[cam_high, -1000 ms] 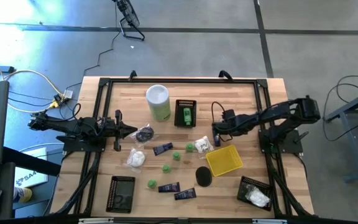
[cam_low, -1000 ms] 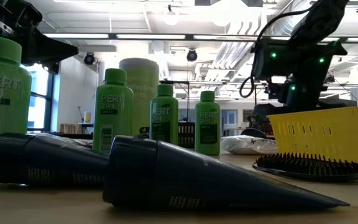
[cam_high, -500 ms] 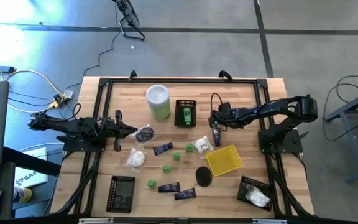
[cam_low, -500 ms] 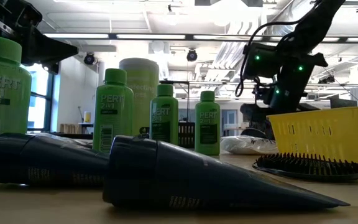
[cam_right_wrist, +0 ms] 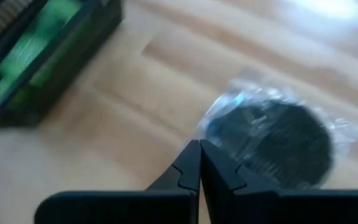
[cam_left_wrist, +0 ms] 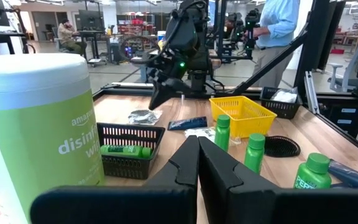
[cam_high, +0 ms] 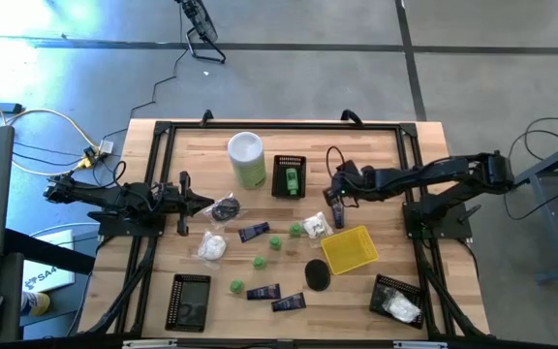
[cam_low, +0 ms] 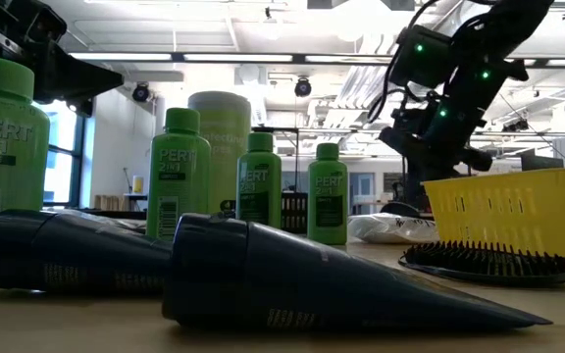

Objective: Pick & Place Travel size toiletries
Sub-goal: Put the black hair brush into the bottom left black bin

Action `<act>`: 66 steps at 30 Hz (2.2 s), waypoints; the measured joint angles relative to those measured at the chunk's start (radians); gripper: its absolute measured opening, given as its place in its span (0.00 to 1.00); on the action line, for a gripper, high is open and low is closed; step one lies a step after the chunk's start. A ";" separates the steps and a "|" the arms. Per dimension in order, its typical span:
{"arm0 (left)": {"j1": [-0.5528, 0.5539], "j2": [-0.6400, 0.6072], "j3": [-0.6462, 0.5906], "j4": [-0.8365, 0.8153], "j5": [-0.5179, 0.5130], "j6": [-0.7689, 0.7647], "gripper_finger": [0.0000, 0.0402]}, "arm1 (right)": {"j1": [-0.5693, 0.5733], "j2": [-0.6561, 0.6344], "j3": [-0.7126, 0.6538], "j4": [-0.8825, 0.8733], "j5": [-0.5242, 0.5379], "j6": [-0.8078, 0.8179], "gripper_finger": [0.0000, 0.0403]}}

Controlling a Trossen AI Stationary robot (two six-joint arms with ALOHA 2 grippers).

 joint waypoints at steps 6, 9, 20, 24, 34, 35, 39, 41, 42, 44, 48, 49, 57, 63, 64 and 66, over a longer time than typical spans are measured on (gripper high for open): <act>0.000 0.000 0.000 0.000 -0.003 0.000 0.01 | 0.003 0.000 0.000 -0.009 -0.140 -0.161 0.00; 0.000 0.000 0.000 0.000 -0.003 0.000 0.01 | 0.023 0.000 0.000 0.004 -0.168 -0.340 0.00; 0.000 0.000 0.000 0.000 -0.003 -0.008 0.01 | 0.050 -0.001 0.000 0.004 -0.163 -0.514 0.04; 0.000 0.000 0.000 -0.001 -0.002 -0.008 0.01 | 0.050 -0.001 0.000 0.004 -0.164 -0.529 0.13; 0.000 0.000 0.000 -0.001 -0.002 -0.008 0.01 | 0.051 0.014 0.001 0.004 -0.062 -0.558 0.42; 0.000 0.000 0.000 -0.001 -0.002 -0.008 0.01 | 0.052 0.023 0.001 0.005 -0.049 -0.558 0.44; 0.000 0.000 0.000 -0.001 -0.002 -0.008 0.01 | 0.058 0.071 0.001 0.007 -0.017 -0.563 0.45; 0.000 0.000 0.000 -0.001 -0.002 -0.008 0.01 | 0.067 0.094 0.001 0.014 -0.005 -0.586 0.44; 0.000 0.000 0.000 -0.001 -0.002 -0.008 0.01 | 0.073 0.104 0.001 0.020 0.004 -0.599 0.43; 0.000 0.000 0.000 -0.001 -0.002 -0.008 0.01 | 0.084 0.122 0.001 0.039 0.047 -0.611 0.42; 0.000 0.000 0.000 -0.001 -0.002 -0.008 0.01 | 0.090 0.136 0.001 0.056 0.129 -0.624 0.40; 0.000 0.000 0.000 -0.001 -0.002 -0.008 0.01 | 0.087 0.136 0.001 0.056 0.124 -0.633 0.40; 0.000 0.000 0.000 -0.001 -0.002 -0.008 0.01 | 0.074 0.136 0.001 0.056 0.039 -0.637 0.40; 0.000 0.000 0.000 -0.001 -0.002 -0.008 0.01 | 0.063 0.136 0.001 0.053 0.086 -0.636 0.40; 0.000 0.000 0.000 -0.001 -0.002 -0.008 0.01 | 0.058 0.136 0.001 0.052 0.085 -0.633 0.40; 0.000 0.000 0.000 -0.001 -0.001 -0.008 0.01 | 0.046 0.136 0.001 0.048 0.066 -0.628 0.40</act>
